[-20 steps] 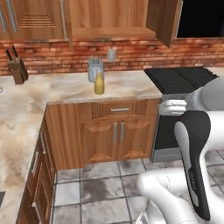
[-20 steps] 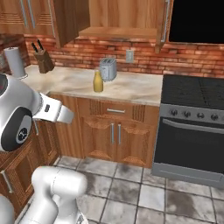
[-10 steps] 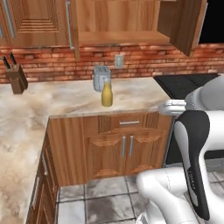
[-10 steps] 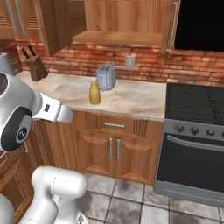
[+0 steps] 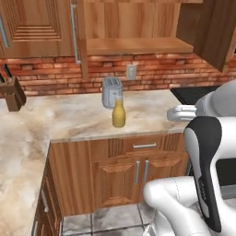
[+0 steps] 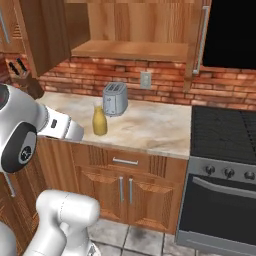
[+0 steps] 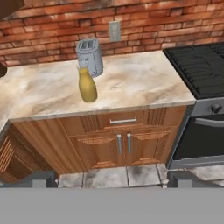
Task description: There is a tray on the dining counter. Grab the cup, mug, and pitcher and place them on the tray. The pitcher may be placed next to the tray if it cannot fit the tray.
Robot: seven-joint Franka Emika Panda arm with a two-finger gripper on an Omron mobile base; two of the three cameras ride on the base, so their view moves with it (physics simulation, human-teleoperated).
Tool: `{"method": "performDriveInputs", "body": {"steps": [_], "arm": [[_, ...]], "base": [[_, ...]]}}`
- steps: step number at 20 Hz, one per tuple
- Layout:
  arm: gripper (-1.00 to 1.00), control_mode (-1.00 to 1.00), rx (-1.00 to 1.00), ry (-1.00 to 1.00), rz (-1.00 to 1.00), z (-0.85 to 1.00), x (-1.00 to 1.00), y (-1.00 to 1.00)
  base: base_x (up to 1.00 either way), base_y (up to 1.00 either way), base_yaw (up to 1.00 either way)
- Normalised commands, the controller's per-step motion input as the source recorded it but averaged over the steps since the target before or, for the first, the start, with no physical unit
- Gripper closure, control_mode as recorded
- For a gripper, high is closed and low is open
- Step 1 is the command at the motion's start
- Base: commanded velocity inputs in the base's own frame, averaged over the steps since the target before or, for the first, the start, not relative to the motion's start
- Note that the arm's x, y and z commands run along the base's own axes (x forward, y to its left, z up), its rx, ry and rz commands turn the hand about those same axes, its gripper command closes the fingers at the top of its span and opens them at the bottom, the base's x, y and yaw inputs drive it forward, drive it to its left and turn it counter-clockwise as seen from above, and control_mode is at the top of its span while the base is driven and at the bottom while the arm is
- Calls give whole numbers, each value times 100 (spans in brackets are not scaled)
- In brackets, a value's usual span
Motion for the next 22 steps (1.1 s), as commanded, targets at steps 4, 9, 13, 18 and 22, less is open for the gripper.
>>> {"method": "performDriveInputs", "body": {"steps": [4, 9, 13, 18, 22], "arm": [[-100, 100, 0, 0, 0, 0, 0, 0], [-100, 100, 0, 0, 0, 0, 0, 0], [-100, 100, 0, 0, 0, 0, 0, 0], [-100, 100, 0, 0, 0, 0, 0, 0], [-100, 100, 0, 0, 0, 0, 0, 0]], "base": [[69, 28, 0], [60, 26, 0], [49, 24, 0], [33, 26, 0], [31, 35, 0]]}}
